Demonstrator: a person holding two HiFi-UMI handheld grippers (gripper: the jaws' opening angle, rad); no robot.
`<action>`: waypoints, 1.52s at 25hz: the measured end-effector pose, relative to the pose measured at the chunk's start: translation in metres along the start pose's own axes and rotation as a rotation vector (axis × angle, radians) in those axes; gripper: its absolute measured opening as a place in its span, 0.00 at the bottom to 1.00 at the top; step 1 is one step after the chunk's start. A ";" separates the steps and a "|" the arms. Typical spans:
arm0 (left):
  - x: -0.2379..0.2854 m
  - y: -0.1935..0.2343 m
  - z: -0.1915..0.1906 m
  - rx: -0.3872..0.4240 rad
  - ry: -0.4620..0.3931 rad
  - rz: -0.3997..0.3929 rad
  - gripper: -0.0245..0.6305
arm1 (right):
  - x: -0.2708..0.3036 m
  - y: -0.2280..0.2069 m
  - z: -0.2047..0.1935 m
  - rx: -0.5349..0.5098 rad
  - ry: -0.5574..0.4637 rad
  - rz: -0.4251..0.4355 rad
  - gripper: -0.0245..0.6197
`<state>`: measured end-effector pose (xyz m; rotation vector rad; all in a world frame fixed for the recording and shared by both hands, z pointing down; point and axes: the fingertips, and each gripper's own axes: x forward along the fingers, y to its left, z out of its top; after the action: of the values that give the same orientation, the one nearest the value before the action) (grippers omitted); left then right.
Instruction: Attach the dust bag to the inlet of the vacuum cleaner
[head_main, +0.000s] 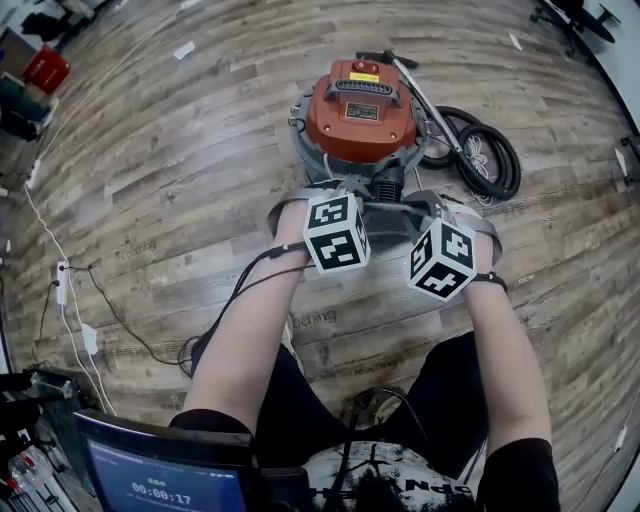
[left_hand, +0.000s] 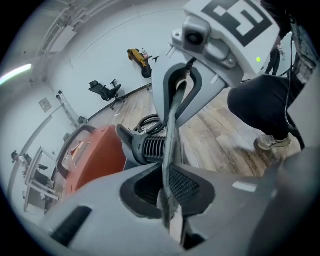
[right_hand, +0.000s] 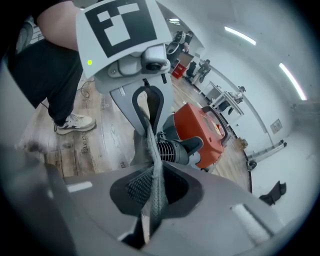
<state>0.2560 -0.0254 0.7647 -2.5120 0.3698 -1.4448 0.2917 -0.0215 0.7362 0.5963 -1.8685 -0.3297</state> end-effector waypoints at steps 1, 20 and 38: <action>-0.002 0.001 0.006 0.008 -0.013 0.006 0.09 | 0.001 0.000 -0.006 0.029 -0.007 0.000 0.07; 0.006 -0.001 -0.006 -0.067 0.011 -0.018 0.08 | 0.001 -0.008 0.006 -0.063 -0.017 -0.050 0.08; -0.002 0.002 0.010 -0.040 -0.065 0.015 0.09 | 0.004 -0.011 -0.013 0.021 -0.003 -0.058 0.07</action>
<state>0.2631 -0.0258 0.7576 -2.5744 0.4091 -1.3598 0.3051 -0.0321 0.7389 0.6661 -1.8625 -0.3494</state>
